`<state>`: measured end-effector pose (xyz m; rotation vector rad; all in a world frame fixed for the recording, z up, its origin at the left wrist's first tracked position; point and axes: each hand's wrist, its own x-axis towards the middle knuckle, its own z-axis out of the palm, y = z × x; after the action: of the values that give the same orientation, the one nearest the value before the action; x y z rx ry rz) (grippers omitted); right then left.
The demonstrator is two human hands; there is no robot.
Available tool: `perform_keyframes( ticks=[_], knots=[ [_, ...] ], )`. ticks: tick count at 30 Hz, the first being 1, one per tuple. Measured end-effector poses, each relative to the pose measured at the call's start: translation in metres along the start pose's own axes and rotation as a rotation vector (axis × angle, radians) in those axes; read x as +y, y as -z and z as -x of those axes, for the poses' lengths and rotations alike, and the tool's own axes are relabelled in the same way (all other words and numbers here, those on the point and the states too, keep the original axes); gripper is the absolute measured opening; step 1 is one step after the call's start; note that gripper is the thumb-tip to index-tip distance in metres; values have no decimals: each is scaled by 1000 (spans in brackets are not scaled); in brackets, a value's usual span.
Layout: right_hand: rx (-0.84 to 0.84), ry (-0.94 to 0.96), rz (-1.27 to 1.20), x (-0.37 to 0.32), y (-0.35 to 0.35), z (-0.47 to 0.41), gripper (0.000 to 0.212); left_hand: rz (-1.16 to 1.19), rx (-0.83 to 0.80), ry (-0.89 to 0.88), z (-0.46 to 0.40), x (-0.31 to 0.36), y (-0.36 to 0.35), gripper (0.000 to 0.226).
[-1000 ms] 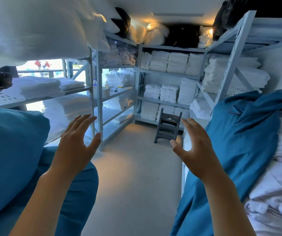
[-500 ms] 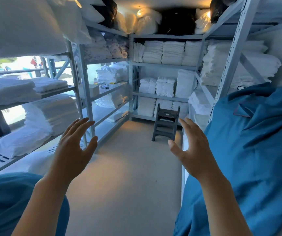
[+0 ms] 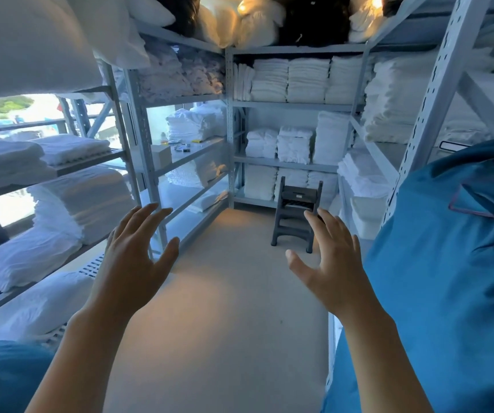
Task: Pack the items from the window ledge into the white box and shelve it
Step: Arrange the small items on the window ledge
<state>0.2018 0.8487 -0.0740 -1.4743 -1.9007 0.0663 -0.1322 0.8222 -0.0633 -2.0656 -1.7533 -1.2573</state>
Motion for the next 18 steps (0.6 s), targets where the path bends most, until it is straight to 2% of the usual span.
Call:
perform_keyframes(
  ticks=[18],
  knots=[
    [65,-30,72,-43,-145,-208,81,66,-30,-16,-192,-186,-86,56]
  ],
)
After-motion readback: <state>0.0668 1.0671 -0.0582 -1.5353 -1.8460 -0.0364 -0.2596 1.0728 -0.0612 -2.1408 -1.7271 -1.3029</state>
